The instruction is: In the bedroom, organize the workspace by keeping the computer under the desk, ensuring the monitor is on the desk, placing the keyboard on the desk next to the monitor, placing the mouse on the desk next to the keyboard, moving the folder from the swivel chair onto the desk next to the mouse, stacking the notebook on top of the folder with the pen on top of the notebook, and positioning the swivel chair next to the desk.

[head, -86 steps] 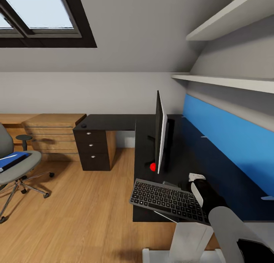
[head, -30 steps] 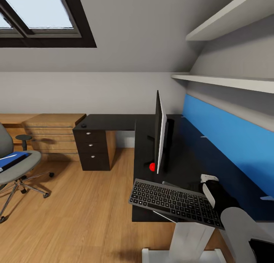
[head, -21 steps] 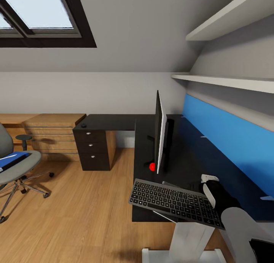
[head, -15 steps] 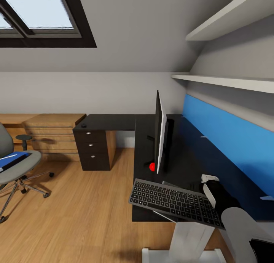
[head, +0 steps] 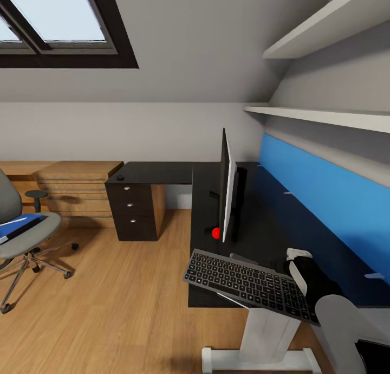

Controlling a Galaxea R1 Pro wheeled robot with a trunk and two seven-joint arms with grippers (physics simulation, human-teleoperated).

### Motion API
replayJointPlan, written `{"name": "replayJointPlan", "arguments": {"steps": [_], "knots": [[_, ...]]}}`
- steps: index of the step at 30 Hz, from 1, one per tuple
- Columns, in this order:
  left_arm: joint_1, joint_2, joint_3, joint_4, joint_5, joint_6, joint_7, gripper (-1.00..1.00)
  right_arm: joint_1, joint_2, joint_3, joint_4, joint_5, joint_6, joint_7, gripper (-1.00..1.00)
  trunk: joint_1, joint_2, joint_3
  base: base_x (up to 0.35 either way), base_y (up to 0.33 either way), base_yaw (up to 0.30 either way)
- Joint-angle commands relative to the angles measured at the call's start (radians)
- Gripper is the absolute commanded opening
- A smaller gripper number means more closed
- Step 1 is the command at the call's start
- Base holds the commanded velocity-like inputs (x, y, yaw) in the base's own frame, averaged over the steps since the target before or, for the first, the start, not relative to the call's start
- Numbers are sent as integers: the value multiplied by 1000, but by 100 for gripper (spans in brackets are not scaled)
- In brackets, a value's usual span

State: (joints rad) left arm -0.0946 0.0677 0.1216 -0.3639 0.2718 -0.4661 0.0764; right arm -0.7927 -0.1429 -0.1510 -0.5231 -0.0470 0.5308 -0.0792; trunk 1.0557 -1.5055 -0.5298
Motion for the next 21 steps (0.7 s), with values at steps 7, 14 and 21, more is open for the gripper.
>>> {"name": "replayJointPlan", "arguments": {"steps": [7,14,21], "knots": [[-1,0,-2,0,4,-3,0,100,-1,0,-1,-1,-5,5,-4,100,0,-1,-1,-2,0,0],[-1,0,-2,0,4,-3,0,100,-1,0,-1,-1,-5,5,-4,100,0,-1,-1,-49,0,0],[-1,0,-2,0,4,-3,0,100,-1,0,-1,-1,-5,6,-4,100,0,-1,-1,-88,0,0]]}}
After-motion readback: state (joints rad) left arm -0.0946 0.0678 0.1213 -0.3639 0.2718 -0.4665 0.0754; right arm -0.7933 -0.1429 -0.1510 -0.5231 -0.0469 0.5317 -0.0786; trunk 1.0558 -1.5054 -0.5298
